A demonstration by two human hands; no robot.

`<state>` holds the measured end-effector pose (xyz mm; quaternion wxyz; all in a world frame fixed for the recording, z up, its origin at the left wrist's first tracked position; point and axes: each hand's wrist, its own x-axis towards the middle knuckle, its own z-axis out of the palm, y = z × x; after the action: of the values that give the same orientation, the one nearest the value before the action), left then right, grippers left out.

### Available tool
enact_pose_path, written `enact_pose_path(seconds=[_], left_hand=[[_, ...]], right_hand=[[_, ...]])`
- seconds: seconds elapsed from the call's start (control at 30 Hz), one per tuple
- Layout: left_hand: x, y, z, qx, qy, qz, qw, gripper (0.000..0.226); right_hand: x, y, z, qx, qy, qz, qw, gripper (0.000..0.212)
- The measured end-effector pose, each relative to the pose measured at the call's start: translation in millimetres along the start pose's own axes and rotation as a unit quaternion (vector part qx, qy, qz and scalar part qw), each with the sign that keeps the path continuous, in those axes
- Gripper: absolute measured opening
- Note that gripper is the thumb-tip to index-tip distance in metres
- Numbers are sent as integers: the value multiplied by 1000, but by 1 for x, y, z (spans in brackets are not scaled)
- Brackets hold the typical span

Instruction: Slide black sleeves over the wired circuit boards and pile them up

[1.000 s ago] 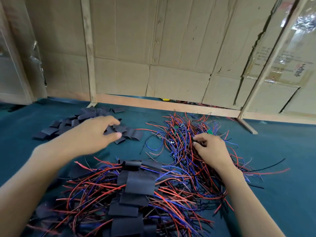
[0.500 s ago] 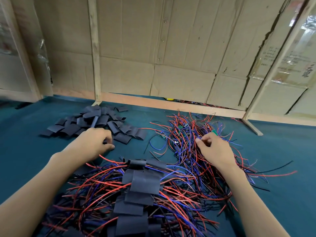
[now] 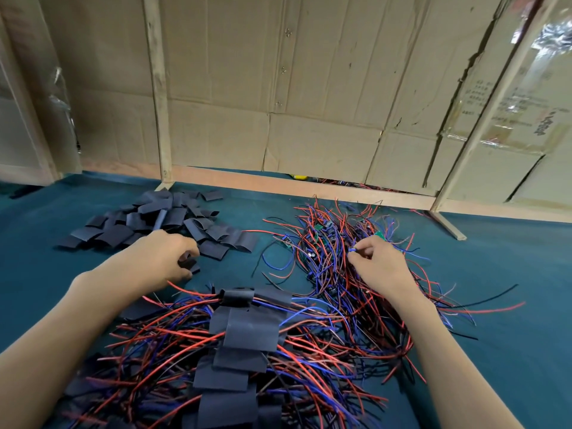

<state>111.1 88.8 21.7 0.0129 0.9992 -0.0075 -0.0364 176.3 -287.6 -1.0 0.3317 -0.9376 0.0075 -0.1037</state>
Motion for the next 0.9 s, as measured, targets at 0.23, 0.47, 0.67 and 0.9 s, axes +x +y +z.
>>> enact_pose_path(seconds=[0.23,0.47,0.67,0.9], left_hand=[[-5,-5,3,-147,23,-45,988,61],[-25,5,-40,-306,186,-30,933,50],[-73,65,-81,-483,229,123,836,41],[-97,111,-79,-548,135,211,798,44]], right_hand=[[-5,-30,-64,303,7,44,952,21],[-33,-71,-100,579,-113,-41,806,20],[-61,-109,-103,595,-134,-92,787,11],[-88,-137,-100,621,-142,-179,749,7]])
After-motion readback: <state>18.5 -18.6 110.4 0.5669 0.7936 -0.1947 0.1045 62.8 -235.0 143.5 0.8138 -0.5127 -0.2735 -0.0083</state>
